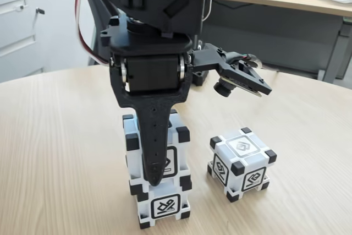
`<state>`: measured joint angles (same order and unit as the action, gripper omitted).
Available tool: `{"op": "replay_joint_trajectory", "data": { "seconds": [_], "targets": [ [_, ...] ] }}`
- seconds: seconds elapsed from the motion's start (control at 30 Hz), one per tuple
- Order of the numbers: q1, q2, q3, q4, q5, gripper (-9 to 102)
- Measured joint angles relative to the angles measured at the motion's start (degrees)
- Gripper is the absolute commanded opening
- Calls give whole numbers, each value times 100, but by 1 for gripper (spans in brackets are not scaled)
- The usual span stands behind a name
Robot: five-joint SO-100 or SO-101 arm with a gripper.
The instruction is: Stack cubes from left to right.
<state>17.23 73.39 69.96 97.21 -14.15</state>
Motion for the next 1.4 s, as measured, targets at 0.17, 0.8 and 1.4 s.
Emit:
{"op": "replay_joint_trajectory", "data": {
  "seconds": [0.17, 0.8, 1.4],
  "targets": [
    [0, 229, 387, 0, -18, 0],
    [0, 334, 606, -35, -290, 35],
    [-18, 334, 606, -35, -264, 41]
  ]
}}
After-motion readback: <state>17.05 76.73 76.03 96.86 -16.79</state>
